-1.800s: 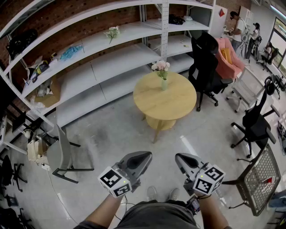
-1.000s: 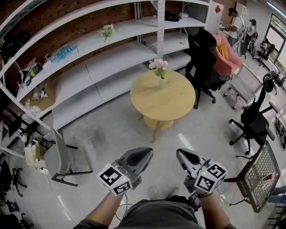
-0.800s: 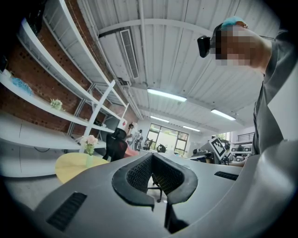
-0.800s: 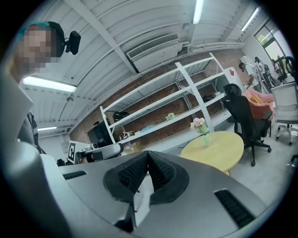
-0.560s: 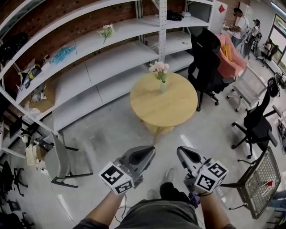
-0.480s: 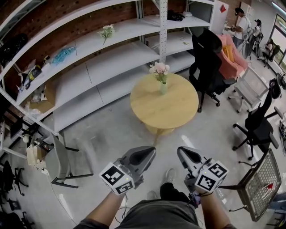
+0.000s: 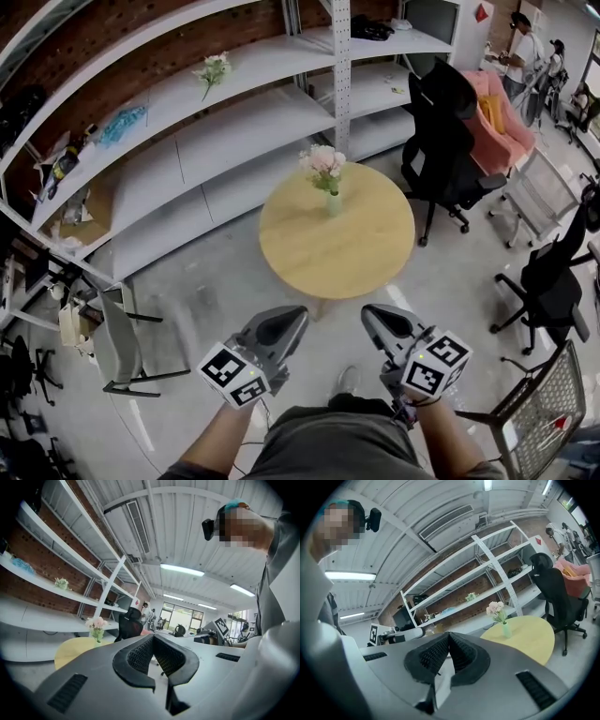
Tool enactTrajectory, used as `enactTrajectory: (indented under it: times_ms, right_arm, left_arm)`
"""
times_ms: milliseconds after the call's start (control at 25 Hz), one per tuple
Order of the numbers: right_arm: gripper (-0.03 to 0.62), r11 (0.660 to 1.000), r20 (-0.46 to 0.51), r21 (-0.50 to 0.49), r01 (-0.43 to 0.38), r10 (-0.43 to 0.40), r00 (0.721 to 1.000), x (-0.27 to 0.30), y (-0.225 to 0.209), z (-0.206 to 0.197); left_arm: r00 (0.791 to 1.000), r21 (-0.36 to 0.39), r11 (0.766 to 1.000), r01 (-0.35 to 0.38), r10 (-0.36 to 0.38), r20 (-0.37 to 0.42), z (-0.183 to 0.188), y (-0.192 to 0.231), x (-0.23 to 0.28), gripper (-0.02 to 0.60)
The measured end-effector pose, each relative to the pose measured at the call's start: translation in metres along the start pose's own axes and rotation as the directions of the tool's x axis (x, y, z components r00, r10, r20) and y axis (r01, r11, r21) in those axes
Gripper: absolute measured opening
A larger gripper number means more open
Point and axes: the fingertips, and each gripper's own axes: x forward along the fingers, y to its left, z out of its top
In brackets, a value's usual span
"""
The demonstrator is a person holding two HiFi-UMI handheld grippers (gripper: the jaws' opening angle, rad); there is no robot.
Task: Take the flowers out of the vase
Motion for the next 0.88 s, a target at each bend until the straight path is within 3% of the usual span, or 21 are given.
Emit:
enactTrajectory:
  times_ms: [240, 560, 880]
  right_arm:
    - [0.009, 1.0, -0.007, -0.003, -0.013, 0.013, 1.0, 0.015, -0.061, 0.025]
    - [0.009, 1.0, -0.008, 0.012, -0.004, 0.004, 1.0, 0.067, -0.114, 0.041]
    - [0.009, 0.996, -0.01, 0.022, 0.081, -0.081, 0.997, 0.144, -0.163, 0.05]
  left_arm:
    - [0.999, -0.006, 0.999, -0.051, 0.051, -0.016, 0.0, 0.022, 0.052, 0.008]
    - [0.996, -0.03, 0.996, -0.079, 0.077, -0.044, 0.001, 0.07, 0.084, 0.008]
    - [0.996, -0.069, 0.998, -0.013, 0.007, -0.088, -0.005, 0.153, 0.117, 0.008]
